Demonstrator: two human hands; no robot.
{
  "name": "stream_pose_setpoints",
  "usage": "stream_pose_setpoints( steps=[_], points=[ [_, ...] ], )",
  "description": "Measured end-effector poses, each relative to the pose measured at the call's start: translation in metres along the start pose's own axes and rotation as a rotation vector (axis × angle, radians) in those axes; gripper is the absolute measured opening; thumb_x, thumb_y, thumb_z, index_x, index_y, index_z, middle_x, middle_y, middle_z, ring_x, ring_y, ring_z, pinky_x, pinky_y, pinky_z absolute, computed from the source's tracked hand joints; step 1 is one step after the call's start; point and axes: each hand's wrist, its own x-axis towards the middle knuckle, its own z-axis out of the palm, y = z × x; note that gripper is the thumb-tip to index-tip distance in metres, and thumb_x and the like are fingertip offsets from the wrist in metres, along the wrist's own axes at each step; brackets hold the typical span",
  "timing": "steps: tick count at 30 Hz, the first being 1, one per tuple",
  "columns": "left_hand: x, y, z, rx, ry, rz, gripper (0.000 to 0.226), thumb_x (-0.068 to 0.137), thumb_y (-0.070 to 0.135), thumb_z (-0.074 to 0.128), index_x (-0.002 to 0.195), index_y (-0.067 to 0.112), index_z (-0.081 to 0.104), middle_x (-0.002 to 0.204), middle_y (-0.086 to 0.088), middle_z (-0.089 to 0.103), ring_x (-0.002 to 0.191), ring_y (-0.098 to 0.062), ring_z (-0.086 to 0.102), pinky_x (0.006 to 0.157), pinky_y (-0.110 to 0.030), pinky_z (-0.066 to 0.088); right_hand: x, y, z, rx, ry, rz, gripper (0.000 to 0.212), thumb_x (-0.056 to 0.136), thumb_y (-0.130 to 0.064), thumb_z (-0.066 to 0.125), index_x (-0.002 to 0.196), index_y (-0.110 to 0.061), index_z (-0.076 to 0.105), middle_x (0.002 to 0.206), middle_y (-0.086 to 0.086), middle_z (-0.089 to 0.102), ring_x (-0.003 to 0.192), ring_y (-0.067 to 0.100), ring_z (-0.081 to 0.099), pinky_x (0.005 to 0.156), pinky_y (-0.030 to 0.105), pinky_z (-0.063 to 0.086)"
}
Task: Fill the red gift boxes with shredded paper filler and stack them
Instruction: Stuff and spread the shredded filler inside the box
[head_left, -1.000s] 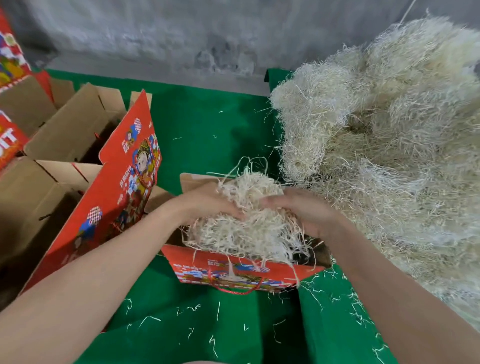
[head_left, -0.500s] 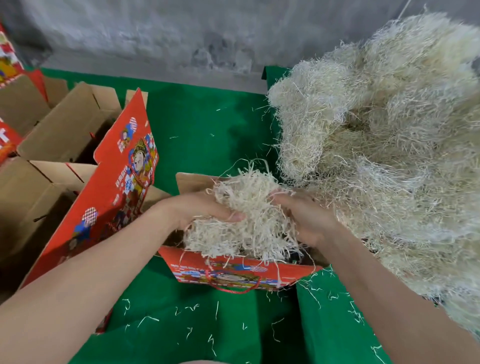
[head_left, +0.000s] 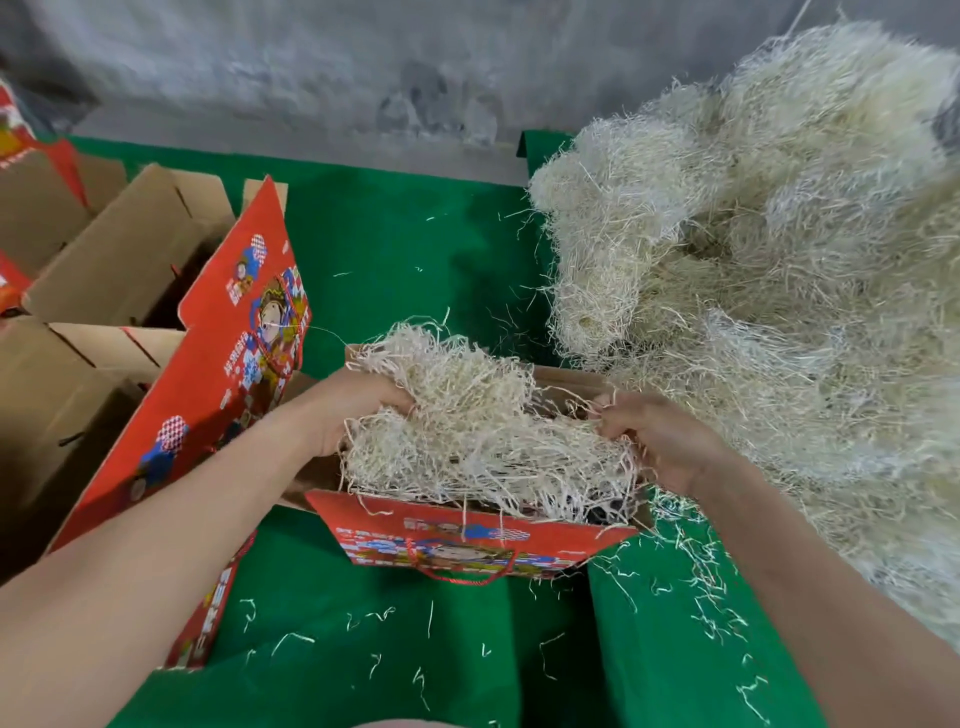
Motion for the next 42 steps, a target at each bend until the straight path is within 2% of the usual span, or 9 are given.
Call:
stream_pose_setpoints(
  steps=[6, 11, 15, 19, 21, 27, 31, 38, 42],
  points=[
    [-0.016, 0.008, 0.017, 0.024, -0.337, -0.038, 0.041, 0.061, 0.034, 0.076, 0.098, 0.024, 0.063, 0.132, 0.004, 0.050, 0.127, -0.017, 0.039, 0.101, -0.023, 0.032, 0.000, -0.003, 0.042, -0.056, -0.324, -0.096, 0.054, 0.065, -0.036, 0.077, 0.113, -0.019, 0.059, 0.112, -0.004, 0.067, 0.106, 0.009, 0.058, 0.088, 0.033, 0.043],
    [-0.012, 0.009, 0.023, 0.108, -0.255, 0.004, 0.062, 0.076, 0.026, 0.074, 0.131, 0.011, 0.049, 0.145, -0.005, 0.040, 0.135, -0.024, 0.031, 0.113, -0.040, 0.020, 0.010, -0.003, 0.048, -0.116, -0.137, -0.128, 0.010, 0.080, -0.012, 0.067, 0.088, -0.007, 0.064, 0.089, -0.002, 0.071, 0.087, 0.012, 0.067, 0.087, 0.028, 0.052],
    [-0.010, 0.000, 0.005, 0.199, -0.195, 0.060, 0.069, 0.075, 0.031, 0.075, 0.135, 0.017, 0.043, 0.141, 0.001, 0.042, 0.130, -0.017, 0.037, 0.102, -0.025, 0.028, 0.005, 0.003, 0.018, -0.198, -0.051, -0.056, 0.010, 0.078, -0.015, 0.068, 0.083, -0.009, 0.062, 0.092, -0.005, 0.057, 0.105, 0.016, 0.045, 0.106, 0.045, 0.024],
    [-0.006, 0.002, 0.012, 0.104, -0.293, 0.151, 0.033, 0.078, 0.014, 0.073, 0.082, 0.035, 0.047, 0.078, 0.026, 0.054, 0.055, 0.018, 0.046, 0.048, 0.004, 0.032, 0.004, -0.003, 0.009, -0.165, -0.142, -0.152, 0.046, 0.072, -0.032, 0.073, 0.106, -0.004, 0.059, 0.103, 0.007, 0.064, 0.090, 0.012, 0.057, 0.086, 0.032, 0.043],
    [-0.002, 0.005, 0.016, 0.129, -0.402, 0.141, 0.029, 0.078, 0.017, 0.072, 0.086, 0.036, 0.052, 0.072, 0.032, 0.061, 0.071, 0.024, 0.050, 0.050, 0.005, 0.035, 0.006, -0.007, 0.018, -0.135, -0.315, -0.099, 0.053, 0.072, -0.043, 0.072, 0.117, -0.025, 0.049, 0.107, -0.008, 0.065, 0.090, 0.000, 0.060, 0.081, 0.022, 0.048],
    [0.006, 0.004, 0.012, 0.222, -0.390, 0.027, 0.052, 0.070, 0.033, 0.072, 0.118, 0.024, 0.054, 0.134, 0.012, 0.044, 0.125, -0.009, 0.036, 0.112, -0.034, 0.019, 0.020, -0.006, 0.039, -0.362, -0.161, -0.130, 0.045, 0.082, -0.028, 0.067, 0.122, -0.014, 0.051, 0.128, -0.007, 0.050, 0.113, 0.014, 0.055, 0.103, 0.034, 0.035],
    [0.017, -0.006, -0.007, 0.344, -0.400, -0.029, 0.085, 0.075, 0.034, 0.073, 0.140, 0.010, 0.024, 0.136, 0.010, 0.037, 0.125, -0.010, 0.040, 0.105, -0.021, 0.028, 0.028, -0.002, 0.020, -0.704, -0.094, -0.138, 0.013, 0.084, -0.023, 0.065, 0.081, -0.012, 0.059, 0.091, 0.005, 0.060, 0.080, 0.023, 0.061, 0.077, 0.033, 0.052],
    [0.049, -0.003, 0.019, 0.857, -0.434, 0.049, 0.028, 0.088, 0.016, 0.056, 0.116, 0.012, 0.052, 0.116, -0.005, 0.057, 0.099, -0.017, 0.057, 0.078, -0.028, 0.054, 0.065, 0.000, 0.038, -1.335, -0.251, -0.144, 0.027, 0.086, 0.003, 0.045, 0.111, 0.006, 0.053, 0.107, 0.013, 0.058, 0.087, 0.023, 0.064, 0.071, 0.024, 0.055],
    [0.079, -0.014, 0.042, 1.108, -0.542, 0.001, 0.032, 0.094, 0.014, 0.047, 0.120, -0.004, 0.049, 0.114, -0.019, 0.056, 0.088, -0.030, 0.064, 0.077, -0.035, 0.056, 0.090, 0.005, 0.065, -1.511, -0.440, -0.117, 0.022, 0.090, 0.000, 0.046, 0.068, -0.002, 0.050, 0.064, 0.002, 0.046, 0.053, 0.010, 0.045, 0.046, 0.013, 0.038]
  ],
)
